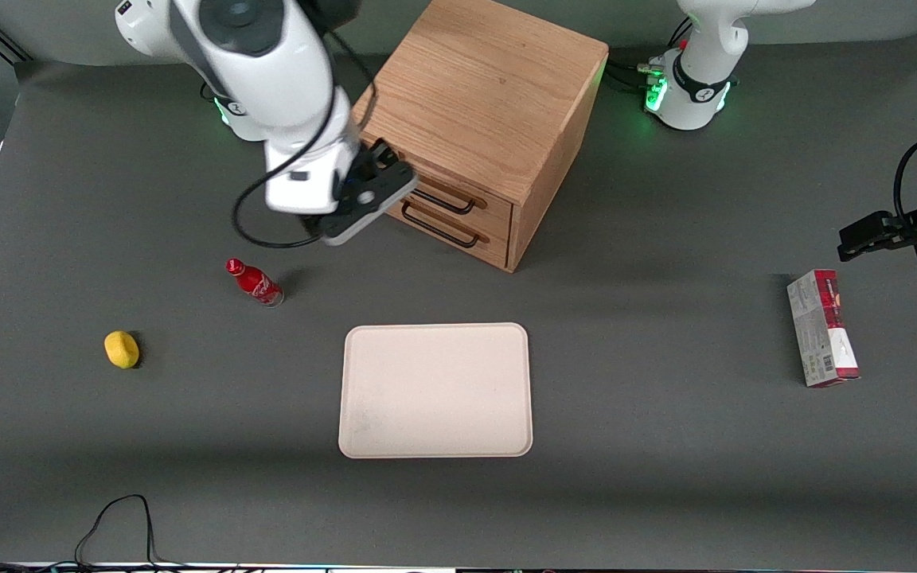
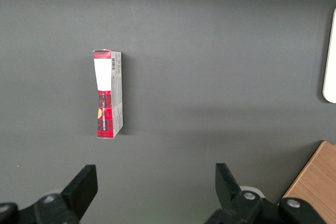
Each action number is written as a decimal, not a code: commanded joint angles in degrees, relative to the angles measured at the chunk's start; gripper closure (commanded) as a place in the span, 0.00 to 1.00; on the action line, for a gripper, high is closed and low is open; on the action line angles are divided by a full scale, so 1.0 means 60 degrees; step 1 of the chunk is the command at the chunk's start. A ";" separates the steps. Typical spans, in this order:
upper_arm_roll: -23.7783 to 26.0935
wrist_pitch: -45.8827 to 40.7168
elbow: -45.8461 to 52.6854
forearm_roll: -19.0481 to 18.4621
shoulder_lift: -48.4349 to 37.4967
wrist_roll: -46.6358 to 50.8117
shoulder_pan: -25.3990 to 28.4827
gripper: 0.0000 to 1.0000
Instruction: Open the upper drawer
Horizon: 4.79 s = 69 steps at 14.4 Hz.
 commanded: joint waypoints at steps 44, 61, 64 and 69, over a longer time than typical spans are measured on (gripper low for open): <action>-0.0242 0.3527 -0.4027 0.0903 -0.0194 -0.3356 0.0900 0.00; -0.0256 0.2942 -0.2066 0.0888 0.1109 -0.3927 -0.0857 0.00; -0.0256 0.2664 -0.1553 0.0874 0.1490 -0.3927 -0.1019 0.00; -0.0256 0.2547 -0.0952 0.0874 0.2018 -0.4247 -0.1691 0.00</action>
